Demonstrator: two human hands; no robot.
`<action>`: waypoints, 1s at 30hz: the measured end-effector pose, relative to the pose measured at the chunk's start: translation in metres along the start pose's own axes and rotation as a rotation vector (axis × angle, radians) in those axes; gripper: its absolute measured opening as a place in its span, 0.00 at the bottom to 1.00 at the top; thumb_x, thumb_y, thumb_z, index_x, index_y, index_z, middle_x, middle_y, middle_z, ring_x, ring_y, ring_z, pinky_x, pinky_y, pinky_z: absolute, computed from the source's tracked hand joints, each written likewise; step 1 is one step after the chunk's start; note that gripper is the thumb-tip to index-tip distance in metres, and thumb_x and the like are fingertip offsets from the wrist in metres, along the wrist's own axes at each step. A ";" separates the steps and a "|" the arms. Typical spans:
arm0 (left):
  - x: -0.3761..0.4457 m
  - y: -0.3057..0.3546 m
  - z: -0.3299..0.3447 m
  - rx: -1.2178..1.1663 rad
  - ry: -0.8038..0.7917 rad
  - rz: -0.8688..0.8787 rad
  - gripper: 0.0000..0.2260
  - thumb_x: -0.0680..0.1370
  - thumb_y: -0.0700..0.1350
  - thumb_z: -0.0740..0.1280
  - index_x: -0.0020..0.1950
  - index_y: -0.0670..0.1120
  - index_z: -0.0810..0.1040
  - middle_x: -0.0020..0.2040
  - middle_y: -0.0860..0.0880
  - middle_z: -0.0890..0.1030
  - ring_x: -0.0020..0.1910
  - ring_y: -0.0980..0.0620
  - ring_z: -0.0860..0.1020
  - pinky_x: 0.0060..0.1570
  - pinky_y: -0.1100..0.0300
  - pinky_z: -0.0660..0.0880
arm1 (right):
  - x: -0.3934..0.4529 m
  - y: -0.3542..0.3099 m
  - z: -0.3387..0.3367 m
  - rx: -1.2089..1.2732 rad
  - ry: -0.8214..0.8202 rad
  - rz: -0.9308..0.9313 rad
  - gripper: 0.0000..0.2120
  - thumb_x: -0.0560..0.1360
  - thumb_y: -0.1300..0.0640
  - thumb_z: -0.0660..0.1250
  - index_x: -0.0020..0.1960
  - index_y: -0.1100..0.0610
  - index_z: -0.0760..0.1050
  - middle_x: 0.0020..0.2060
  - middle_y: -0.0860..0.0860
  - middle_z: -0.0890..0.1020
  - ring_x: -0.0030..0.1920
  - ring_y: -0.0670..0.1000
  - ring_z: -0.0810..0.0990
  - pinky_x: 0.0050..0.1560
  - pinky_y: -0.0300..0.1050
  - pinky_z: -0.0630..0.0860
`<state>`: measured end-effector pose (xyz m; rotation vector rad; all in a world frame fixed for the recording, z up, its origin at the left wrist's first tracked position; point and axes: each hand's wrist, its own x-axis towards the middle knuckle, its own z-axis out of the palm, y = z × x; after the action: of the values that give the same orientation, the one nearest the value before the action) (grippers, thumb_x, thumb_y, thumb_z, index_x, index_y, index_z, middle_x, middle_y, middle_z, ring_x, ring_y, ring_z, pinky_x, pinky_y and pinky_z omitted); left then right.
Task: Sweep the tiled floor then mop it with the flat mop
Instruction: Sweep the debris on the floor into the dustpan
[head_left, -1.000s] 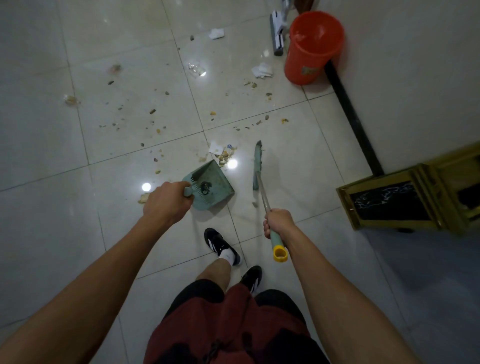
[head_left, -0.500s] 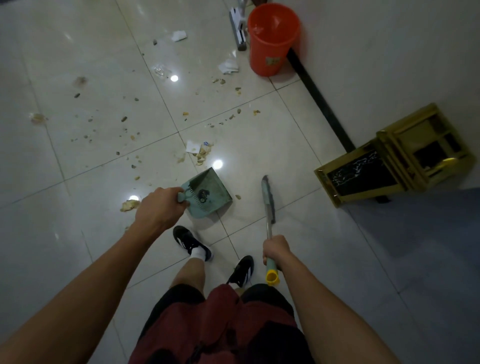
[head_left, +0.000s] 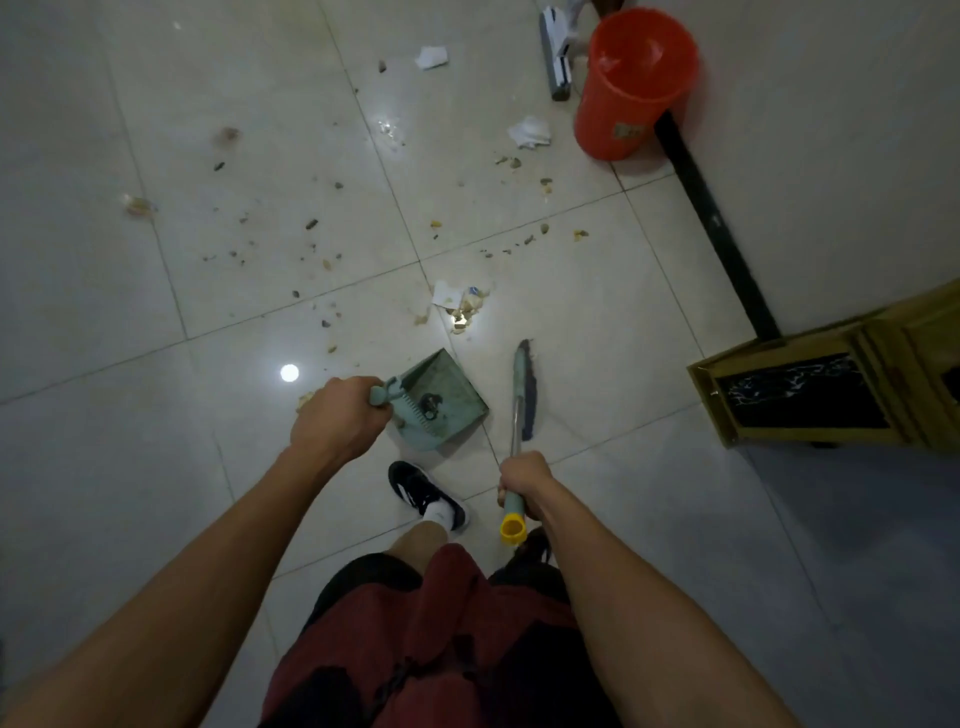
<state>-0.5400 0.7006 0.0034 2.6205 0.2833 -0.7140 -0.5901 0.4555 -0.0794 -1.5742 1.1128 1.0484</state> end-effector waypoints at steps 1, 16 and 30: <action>0.004 -0.011 -0.010 0.000 0.001 -0.013 0.08 0.76 0.54 0.67 0.41 0.53 0.80 0.35 0.53 0.80 0.33 0.50 0.79 0.35 0.55 0.79 | -0.001 -0.013 0.012 0.016 -0.019 -0.003 0.14 0.75 0.72 0.60 0.60 0.75 0.72 0.42 0.63 0.77 0.40 0.59 0.79 0.39 0.51 0.76; 0.022 -0.118 -0.078 -0.181 0.082 -0.219 0.11 0.79 0.56 0.67 0.39 0.53 0.79 0.32 0.53 0.80 0.31 0.53 0.79 0.30 0.59 0.73 | 0.016 -0.167 0.107 -0.054 -0.089 -0.149 0.08 0.75 0.71 0.54 0.43 0.65 0.70 0.31 0.58 0.71 0.26 0.52 0.68 0.26 0.41 0.67; -0.011 -0.080 -0.066 -0.317 0.277 -0.641 0.07 0.79 0.56 0.65 0.46 0.56 0.80 0.37 0.51 0.80 0.35 0.49 0.78 0.34 0.57 0.76 | 0.020 -0.240 0.098 -0.626 -0.318 -0.414 0.05 0.77 0.65 0.58 0.48 0.63 0.73 0.30 0.57 0.72 0.25 0.53 0.70 0.26 0.43 0.71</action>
<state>-0.5442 0.7995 0.0347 2.3048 1.2453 -0.4332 -0.3676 0.5891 -0.0724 -1.9156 0.2201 1.3650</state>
